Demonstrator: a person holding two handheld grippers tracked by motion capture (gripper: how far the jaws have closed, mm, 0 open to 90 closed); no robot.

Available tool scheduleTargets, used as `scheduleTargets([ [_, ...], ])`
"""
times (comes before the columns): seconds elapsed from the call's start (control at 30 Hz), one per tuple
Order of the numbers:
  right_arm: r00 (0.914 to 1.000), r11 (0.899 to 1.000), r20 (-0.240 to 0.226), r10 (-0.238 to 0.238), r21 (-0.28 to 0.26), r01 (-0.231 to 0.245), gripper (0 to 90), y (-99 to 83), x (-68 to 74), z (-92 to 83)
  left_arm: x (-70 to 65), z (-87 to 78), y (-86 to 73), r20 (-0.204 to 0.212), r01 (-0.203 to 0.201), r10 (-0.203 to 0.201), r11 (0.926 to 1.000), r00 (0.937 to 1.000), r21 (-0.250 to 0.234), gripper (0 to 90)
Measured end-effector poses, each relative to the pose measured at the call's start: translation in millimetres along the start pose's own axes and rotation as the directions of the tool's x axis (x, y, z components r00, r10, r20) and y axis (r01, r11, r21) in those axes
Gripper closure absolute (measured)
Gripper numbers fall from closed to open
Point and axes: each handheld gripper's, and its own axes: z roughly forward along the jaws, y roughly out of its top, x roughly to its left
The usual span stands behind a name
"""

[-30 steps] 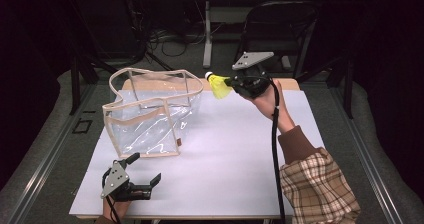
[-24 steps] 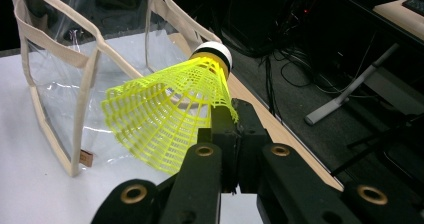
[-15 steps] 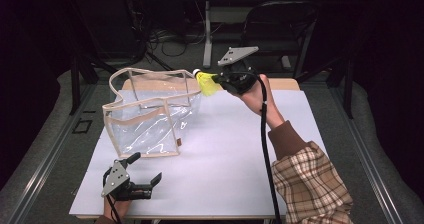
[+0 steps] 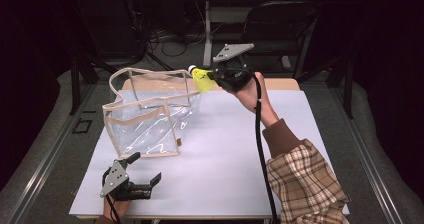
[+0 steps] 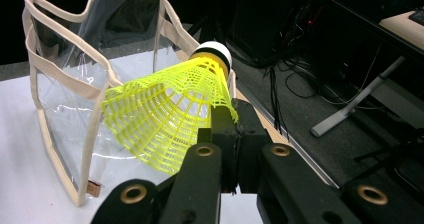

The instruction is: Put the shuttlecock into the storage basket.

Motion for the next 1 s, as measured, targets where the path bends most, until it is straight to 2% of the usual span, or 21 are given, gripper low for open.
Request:
scheduleTargets([
  [0.1, 1.0000, 1.000, 0.000, -0.005, 0.000, 0.005, 90.0, 2.0, 2.1, 1.7, -0.8, -1.6, 0.9, -0.004, -0.011, 0.011, 0.9999, 0.9999, -0.010, 0.4],
  [0.2, 1.0000, 1.000, -0.003, -0.006, -0.005, 0.006, 90.0, 4.7, 3.6, 3.6, -0.7, -0.5, 0.3, -0.003, -0.001, 0.001, 1.0000, 1.0000, -0.005, 0.4],
  [1.0, 0.9999, 1.000, -0.009, -0.007, -0.002, 0.007, 90.0, 18.3, 11.0, 19.7, -0.3, -1.2, 1.0, 0.003, -0.014, 0.014, 0.9999, 0.9999, -0.007, 0.4],
])
